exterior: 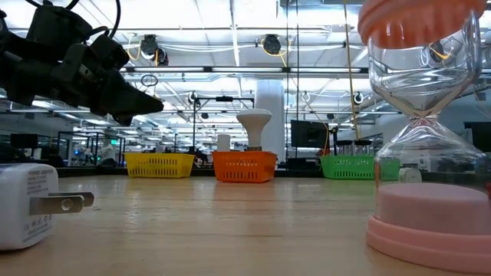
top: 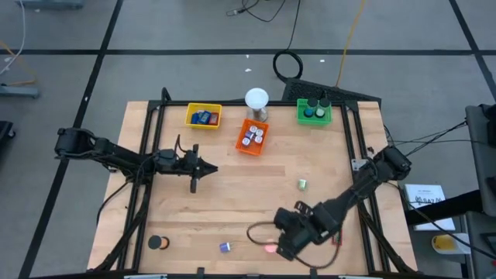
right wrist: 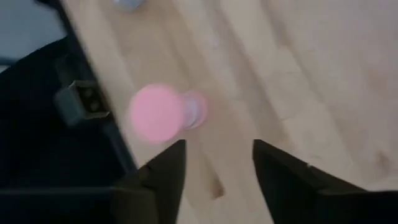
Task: Pick & Place Office items
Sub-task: Put the pink sandglass timer into the green bin
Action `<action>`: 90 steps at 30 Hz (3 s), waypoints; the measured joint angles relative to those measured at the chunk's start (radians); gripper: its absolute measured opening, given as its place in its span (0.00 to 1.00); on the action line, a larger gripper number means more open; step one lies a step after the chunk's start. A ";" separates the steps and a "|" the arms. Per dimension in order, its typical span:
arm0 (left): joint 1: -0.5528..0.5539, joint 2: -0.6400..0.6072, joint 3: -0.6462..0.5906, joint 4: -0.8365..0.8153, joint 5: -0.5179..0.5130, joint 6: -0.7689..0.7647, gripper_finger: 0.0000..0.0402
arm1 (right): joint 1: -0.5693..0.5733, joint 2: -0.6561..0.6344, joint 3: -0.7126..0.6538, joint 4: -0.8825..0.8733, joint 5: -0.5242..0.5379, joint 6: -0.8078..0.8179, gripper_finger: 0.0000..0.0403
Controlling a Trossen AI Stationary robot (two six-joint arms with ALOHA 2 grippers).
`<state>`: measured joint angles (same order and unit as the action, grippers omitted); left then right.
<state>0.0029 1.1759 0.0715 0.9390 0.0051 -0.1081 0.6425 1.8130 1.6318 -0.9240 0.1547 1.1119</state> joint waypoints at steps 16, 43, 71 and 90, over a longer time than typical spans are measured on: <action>0.000 0.000 0.000 0.000 -0.001 0.000 0.08 | 0.084 0.023 -0.037 0.240 0.262 -0.330 0.81; 0.000 0.000 0.001 0.000 -0.006 0.000 0.08 | 0.079 0.031 -0.315 0.622 0.221 -0.504 0.82; 0.000 0.000 0.001 -0.001 -0.006 0.000 0.08 | 0.071 -0.082 -0.414 0.744 0.427 -0.598 0.40; 0.000 0.000 0.001 -0.003 -0.006 0.000 0.08 | -0.345 -0.648 -0.858 0.396 0.704 -0.316 0.40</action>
<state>0.0029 1.1759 0.0723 0.9357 -0.0006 -0.1081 0.2971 1.1654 0.7739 -0.5279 0.8585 0.7956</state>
